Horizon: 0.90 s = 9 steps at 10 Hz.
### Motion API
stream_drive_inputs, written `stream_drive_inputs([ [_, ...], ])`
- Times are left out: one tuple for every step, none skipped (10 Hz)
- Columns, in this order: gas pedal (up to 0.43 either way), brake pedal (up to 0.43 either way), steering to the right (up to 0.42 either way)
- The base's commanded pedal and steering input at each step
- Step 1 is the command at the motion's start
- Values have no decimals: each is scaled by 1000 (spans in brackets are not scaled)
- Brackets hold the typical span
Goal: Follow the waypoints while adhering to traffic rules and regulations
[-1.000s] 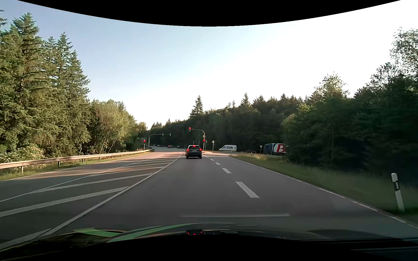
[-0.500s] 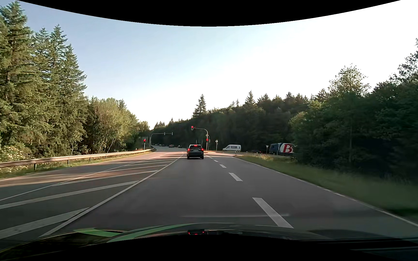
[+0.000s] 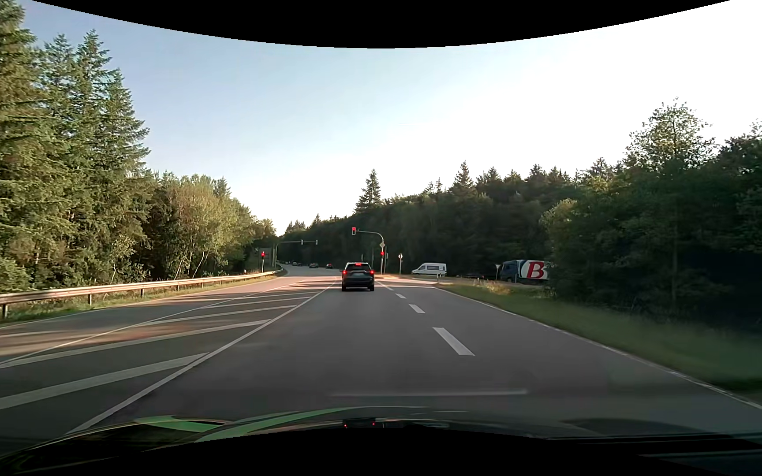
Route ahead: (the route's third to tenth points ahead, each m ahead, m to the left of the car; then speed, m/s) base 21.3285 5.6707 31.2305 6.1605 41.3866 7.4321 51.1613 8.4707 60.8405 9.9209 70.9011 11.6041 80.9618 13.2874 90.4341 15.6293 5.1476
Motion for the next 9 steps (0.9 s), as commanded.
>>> stream_drive_inputs([
  [0,165,-16],
  [0,128,-15],
  [0,128,-15],
  [0,128,-15],
  [0,140,-14],
  [0,140,-14],
  [0,140,-14],
  [0,146,-14],
  [0,146,-14],
])
